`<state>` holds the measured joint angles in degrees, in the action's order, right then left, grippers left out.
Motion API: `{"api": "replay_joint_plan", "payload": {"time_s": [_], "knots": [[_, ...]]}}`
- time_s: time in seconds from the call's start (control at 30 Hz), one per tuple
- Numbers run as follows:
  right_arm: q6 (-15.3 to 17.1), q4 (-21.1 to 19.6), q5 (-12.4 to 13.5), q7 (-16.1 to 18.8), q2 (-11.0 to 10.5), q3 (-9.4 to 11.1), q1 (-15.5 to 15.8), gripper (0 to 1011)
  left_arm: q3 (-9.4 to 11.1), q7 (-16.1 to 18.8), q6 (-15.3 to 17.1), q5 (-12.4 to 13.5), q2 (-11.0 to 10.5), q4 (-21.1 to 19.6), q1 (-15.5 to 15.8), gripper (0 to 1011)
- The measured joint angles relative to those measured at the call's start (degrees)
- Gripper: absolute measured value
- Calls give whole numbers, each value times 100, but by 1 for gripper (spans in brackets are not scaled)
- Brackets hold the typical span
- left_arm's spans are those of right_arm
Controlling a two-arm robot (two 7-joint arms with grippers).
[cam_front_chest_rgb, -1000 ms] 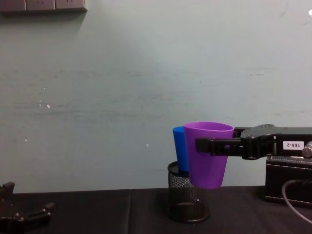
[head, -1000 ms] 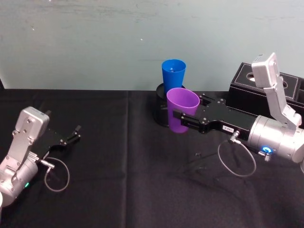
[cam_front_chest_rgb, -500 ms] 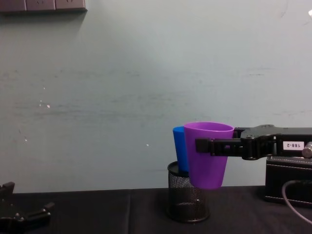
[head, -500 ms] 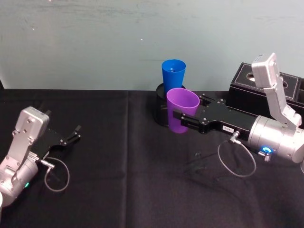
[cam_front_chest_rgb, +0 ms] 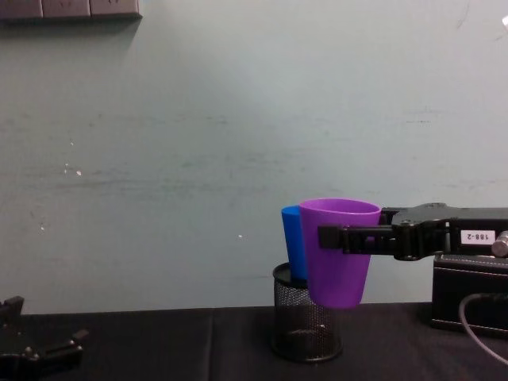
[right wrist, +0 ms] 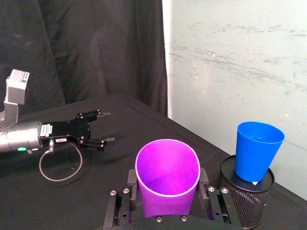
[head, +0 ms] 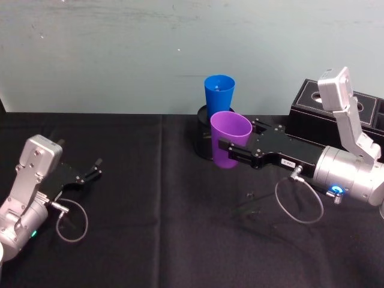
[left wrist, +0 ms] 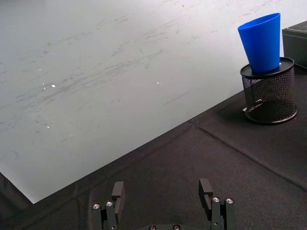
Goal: Pick up one cup with a gripper and tap it against the other cup.
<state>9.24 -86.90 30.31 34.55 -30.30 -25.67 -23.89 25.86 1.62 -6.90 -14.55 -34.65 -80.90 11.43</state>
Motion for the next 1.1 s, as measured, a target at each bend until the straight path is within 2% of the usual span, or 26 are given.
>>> {"api": "replay_joint_plan", "payload": {"time_s": [0.77,0.93,1.1], "knots": [[0,0,0,0,0,-1,0,718,0,0,0,0,0,0,1,1011],[12,117,-12,-64,50,-119,-130,718,0,0,0,0,0,0,0,1011],[36,403,-97,-260,225,-251,-352,718,0,0,0,0,0,0,0,1011]]}}
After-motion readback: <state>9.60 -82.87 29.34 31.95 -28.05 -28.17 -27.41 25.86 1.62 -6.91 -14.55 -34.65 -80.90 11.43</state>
